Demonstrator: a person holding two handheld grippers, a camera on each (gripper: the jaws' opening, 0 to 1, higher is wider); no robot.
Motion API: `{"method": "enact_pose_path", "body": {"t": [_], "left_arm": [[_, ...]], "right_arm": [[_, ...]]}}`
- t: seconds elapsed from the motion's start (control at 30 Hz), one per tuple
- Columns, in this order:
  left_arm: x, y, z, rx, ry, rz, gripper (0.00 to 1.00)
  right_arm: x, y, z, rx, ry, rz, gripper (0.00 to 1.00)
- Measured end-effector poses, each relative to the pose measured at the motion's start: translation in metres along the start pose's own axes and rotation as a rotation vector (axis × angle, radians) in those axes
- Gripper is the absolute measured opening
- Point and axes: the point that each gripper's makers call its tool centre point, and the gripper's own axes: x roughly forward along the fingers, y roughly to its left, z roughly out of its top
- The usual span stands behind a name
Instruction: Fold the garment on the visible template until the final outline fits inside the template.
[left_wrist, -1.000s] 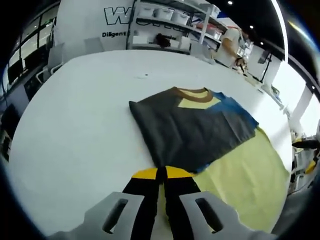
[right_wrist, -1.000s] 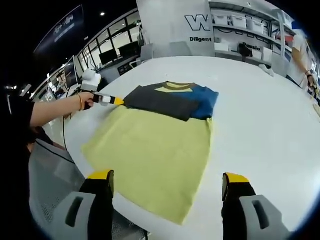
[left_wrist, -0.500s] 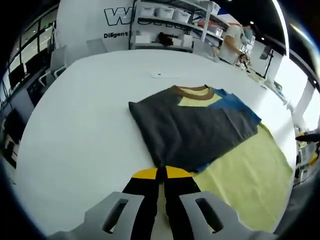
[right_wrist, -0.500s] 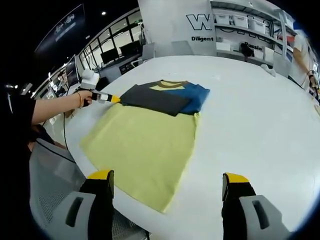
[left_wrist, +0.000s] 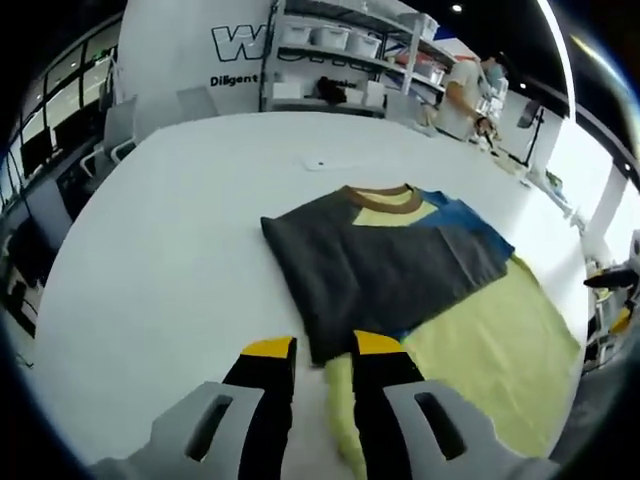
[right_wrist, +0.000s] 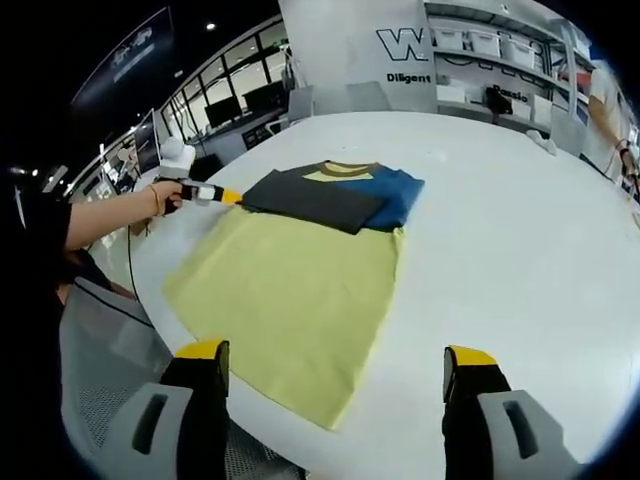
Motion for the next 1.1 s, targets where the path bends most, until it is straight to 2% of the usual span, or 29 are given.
{"method": "enact_pose_path", "body": {"t": [0.13, 0.23, 0.33, 0.4, 0.57, 0.73, 0.9, 1.1], "left_arm": [[-0.016, -0.004, -0.006, -0.056, -0.006, -0.026, 0.23], [-0.025, -0.002, -0.012, -0.040, -0.001, 0.013, 0.36], [-0.032, -0.004, -0.018, -0.047, 0.005, 0.013, 0.42], [-0.036, -0.006, -0.022, -0.047, 0.004, 0.005, 0.46], [-0.047, -0.015, -0.034, -0.024, 0.018, -0.015, 0.65], [-0.062, -0.029, -0.041, 0.002, 0.037, -0.042, 0.76], [-0.076, -0.041, -0.046, 0.022, 0.044, -0.074, 0.82], [-0.084, -0.045, -0.063, 0.041, 0.094, -0.088, 0.83]], "right_arm": [[0.004, 0.007, -0.004, 0.008, 0.019, 0.013, 0.87], [0.005, 0.010, -0.005, 0.007, 0.019, 0.021, 0.88], [0.006, 0.014, -0.004, 0.010, 0.012, 0.028, 0.91], [0.007, 0.018, -0.005, 0.004, 0.013, 0.036, 0.92], [0.009, 0.024, -0.005, -0.006, 0.013, 0.047, 0.95], [0.012, 0.027, -0.008, -0.013, 0.019, 0.045, 0.96], [0.014, 0.033, -0.012, -0.029, 0.033, 0.048, 0.96], [0.016, 0.039, -0.017, -0.033, 0.043, 0.056, 0.95]]}}
